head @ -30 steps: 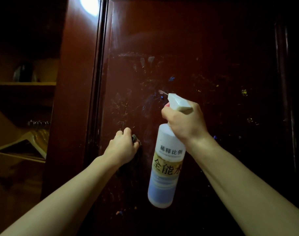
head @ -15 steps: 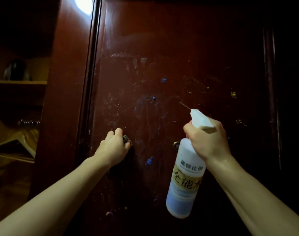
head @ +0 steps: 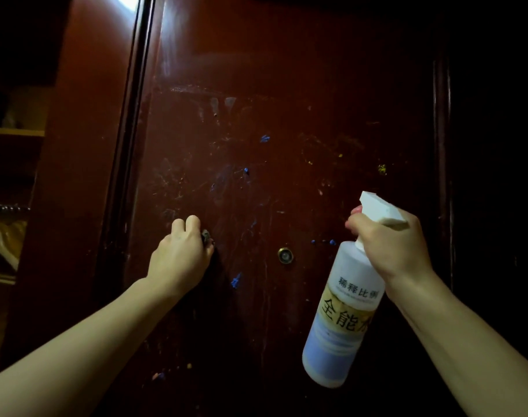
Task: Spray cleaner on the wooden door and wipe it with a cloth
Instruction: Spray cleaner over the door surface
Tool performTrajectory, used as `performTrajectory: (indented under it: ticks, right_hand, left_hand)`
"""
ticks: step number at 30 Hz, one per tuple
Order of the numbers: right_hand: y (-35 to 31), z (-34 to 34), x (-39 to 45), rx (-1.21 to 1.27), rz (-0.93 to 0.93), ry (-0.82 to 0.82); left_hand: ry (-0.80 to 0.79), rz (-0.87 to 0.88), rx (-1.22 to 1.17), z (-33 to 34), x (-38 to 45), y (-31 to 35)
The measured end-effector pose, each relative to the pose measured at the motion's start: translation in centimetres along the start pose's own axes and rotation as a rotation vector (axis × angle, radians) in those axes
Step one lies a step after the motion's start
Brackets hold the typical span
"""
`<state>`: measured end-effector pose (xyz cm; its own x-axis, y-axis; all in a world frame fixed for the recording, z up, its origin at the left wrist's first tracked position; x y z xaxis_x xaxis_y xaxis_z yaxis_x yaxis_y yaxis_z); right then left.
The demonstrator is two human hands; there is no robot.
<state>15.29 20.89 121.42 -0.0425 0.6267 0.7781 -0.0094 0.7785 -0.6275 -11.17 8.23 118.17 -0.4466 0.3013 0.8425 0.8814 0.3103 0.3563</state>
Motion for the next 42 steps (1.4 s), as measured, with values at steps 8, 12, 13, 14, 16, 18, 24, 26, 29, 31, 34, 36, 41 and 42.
performTrajectory:
  ticks: [8, 12, 13, 14, 16, 18, 24, 26, 29, 31, 34, 36, 41, 42]
  right_hand:
    - [2.0, -2.7, -0.1, -0.088, 0.011, 0.058]
    - [2.9, -3.3, -0.2, -0.102, 0.045, 0.041]
    - [3.0, -3.4, -0.4, -0.115, 0.046, 0.03]
    - [3.1, -3.5, -0.7, -0.121, 0.046, 0.024]
    - [3.3, -3.5, -1.3, -0.122, 0.044, 0.026]
    - [3.5, -3.3, -1.9, -0.132, 0.035, 0.024]
    - [3.9, -1.0, -3.8, -0.14, 0.003, -0.087]
    - [3.7, -0.2, -4.4, -0.154, -0.013, -0.097]
    - [3.5, 1.1, -5.4, -0.136, -0.029, -0.112]
    - [3.4, 1.9, -6.0, -0.105, -0.026, -0.121]
    - [3.0, 3.3, -7.0, -0.071, -0.013, -0.191]
    - [2.6, 4.3, -7.8, -0.102, -0.039, -0.256]
    - [2.2, 6.3, -10.1, -0.138, -0.091, -0.258]
    - [2.2, 6.7, -10.5, -0.13, -0.084, -0.261]
  left_hand:
    - [-0.077, -0.014, -0.021, 0.5, 0.8, -0.4]
    - [-0.104, -0.009, -0.008, 0.4, 1.0, -0.5]
    - [-0.104, -0.004, -0.003, 0.5, 1.0, -0.5]
    - [-0.101, 0.0, -0.001, 0.5, 1.0, -0.5]
    - [-0.095, 0.002, -0.011, 0.4, 0.9, -0.6]
    - [-0.099, 0.011, -0.019, 0.5, 0.8, -0.6]
    - [-0.111, 0.037, -0.024, 0.6, 0.4, -0.8]
    - [-0.114, 0.033, -0.023, 0.7, 0.3, -0.8]
    - [-0.114, 0.031, -0.027, 0.7, 0.3, -0.9]
    - [-0.122, 0.023, -0.031, 0.8, 0.3, -0.9]
    - [-0.133, 0.016, -0.021, 0.9, 0.1, -1.1]
    - [-0.14, 0.018, -0.012, 1.0, 0.0, -1.1]
    - [-0.154, 0.018, -0.019, 1.0, -0.2, -1.1]
    - [-0.155, 0.015, -0.02, 1.0, -0.3, -1.2]
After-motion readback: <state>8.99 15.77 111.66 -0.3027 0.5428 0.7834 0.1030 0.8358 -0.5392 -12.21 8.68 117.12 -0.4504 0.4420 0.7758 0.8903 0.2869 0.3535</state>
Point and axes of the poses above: each hand's wrist, its own x-axis towards the middle knuckle, its own z-axis out of the palm, y = z × x, the point moved 4 cm from there along x, towards the middle knuckle, and after that the axes turned 8 degrees about -x, right-handed, at the moved point
